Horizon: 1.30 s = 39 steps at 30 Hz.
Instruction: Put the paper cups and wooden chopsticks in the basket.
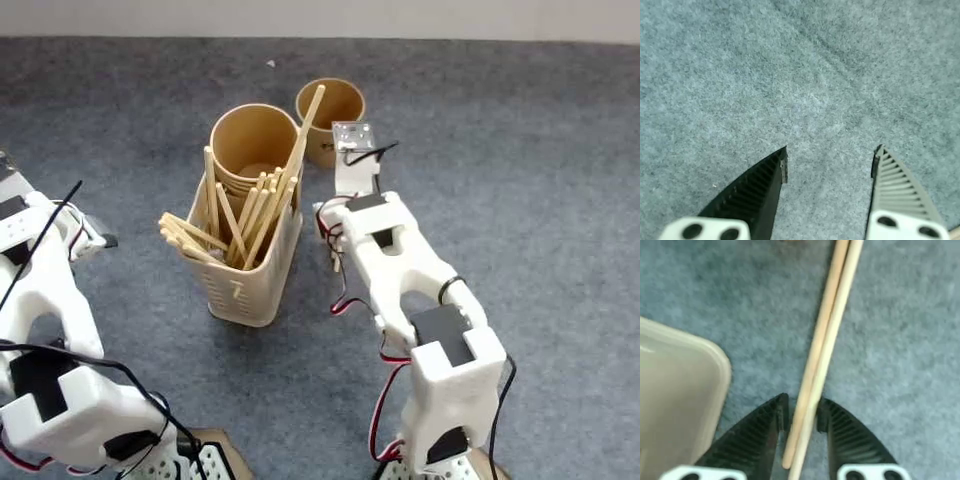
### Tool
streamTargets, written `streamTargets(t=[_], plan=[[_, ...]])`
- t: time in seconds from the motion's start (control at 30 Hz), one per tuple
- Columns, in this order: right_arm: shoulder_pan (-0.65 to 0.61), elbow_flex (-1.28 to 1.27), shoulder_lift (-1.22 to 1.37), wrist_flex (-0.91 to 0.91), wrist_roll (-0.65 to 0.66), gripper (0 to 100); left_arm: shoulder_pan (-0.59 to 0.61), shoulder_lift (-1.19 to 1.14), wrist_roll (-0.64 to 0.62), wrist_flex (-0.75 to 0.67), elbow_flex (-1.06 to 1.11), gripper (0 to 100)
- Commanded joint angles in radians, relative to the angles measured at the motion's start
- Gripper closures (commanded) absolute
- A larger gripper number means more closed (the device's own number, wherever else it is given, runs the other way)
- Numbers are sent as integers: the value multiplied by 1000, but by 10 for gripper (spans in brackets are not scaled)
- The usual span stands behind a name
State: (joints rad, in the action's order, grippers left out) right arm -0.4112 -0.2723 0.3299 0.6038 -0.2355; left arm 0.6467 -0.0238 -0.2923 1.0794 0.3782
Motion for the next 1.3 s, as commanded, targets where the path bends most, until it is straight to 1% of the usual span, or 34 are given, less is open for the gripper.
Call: streamTargets(t=[0.0,0.07,0.2,0.4,0.6,0.7,0.8,0.83,0.93,1.0,1.03,1.07,1.1,1.2,1.27], plan=[[27,54,-1,1,11,859,-12,18,-3,-11,-2,712],[27,54,-2,1,18,859,-13,18,-3,-11,-2,712],[28,58,1,-7,78,859,-15,18,-3,-11,-2,712],[33,136,7,-16,112,859,-13,18,-3,-11,-2,712],[41,159,13,-18,115,859,-10,18,-3,-9,-2,712],[54,168,70,-21,117,859,-10,18,-3,-9,-2,712],[67,229,176,-15,117,859,-10,18,-3,-9,-2,712],[68,252,206,-7,117,859,-10,18,-3,-9,-2,712],[70,337,232,94,117,869,-8,18,-3,-9,-2,712],[70,375,239,133,117,930,-8,18,-3,-9,-2,712],[70,389,240,147,117,988,-8,18,-3,-9,-2,712],[71,397,242,160,117,998,-8,18,-3,-9,-2,712],[71,401,239,176,117,984,-8,18,-3,-9,-2,712],[70,410,223,248,110,992,-8,18,-3,-9,-2,712],[71,404,168,283,109,992,-8,18,-3,-9,-2,712]])
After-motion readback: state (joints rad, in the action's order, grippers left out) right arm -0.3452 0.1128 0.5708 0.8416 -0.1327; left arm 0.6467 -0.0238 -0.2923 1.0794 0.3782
